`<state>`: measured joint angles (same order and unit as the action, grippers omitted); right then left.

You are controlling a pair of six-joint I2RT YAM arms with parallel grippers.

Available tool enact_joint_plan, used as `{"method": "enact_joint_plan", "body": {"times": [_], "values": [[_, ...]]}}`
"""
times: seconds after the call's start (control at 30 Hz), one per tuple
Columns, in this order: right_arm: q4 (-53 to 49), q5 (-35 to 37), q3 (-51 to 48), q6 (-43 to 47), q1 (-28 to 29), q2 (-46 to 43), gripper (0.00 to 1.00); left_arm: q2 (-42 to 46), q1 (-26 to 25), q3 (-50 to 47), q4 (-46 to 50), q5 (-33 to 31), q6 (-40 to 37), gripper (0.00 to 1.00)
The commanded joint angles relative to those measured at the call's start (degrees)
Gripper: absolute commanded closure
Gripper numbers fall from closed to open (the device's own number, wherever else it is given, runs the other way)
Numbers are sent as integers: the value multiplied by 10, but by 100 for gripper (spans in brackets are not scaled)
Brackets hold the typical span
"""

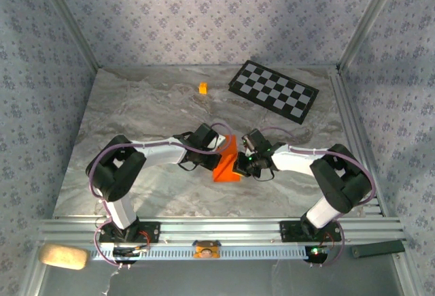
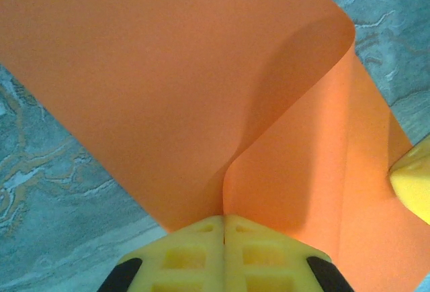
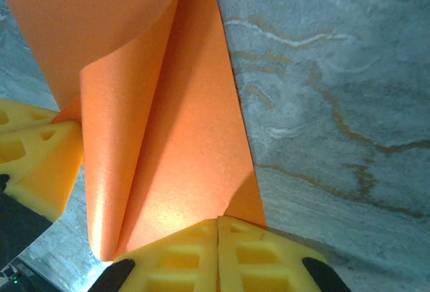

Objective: Fold a paper plane with a square sheet of paper (pick it up from the middle)
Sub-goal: Fold the triangle a second time at the center of the table.

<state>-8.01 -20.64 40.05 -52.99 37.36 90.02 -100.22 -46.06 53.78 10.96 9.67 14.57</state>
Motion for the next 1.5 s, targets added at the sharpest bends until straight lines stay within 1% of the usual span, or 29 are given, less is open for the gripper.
{"method": "enact_joint_plan", "body": {"times": [0.0,0.07,0.17,0.27,0.5,0.73,0.83,1.1,1.2,1.37,1.47], "values": [[-16,32,-8,15,-6,-31,91,-13,2,-9,11,3,5,97],[28,22,-22,6,-12,-53,91,-9,3,-12,11,3,5,97],[117,-16,-47,-25,-21,-66,96,-8,3,-12,8,5,9,97],[180,-43,-55,-51,-18,-52,99,-12,3,-9,7,9,11,97],[267,-52,-61,-105,-3,-12,100,-15,3,-7,7,10,9,97],[286,-53,-49,-132,5,21,100,-21,3,-7,7,11,6,97],[272,-49,-40,-127,7,28,100,-20,3,-8,7,11,6,97],[285,-59,-40,-134,7,49,100,-27,3,-7,6,12,4,97],[294,-61,-44,-139,4,55,100,-26,3,-9,6,12,4,97],[271,-48,-56,-132,1,56,100,-27,3,-8,6,11,4,97],[282,-45,-72,-135,1,67,100,-29,3,-7,7,10,4,97]]}}
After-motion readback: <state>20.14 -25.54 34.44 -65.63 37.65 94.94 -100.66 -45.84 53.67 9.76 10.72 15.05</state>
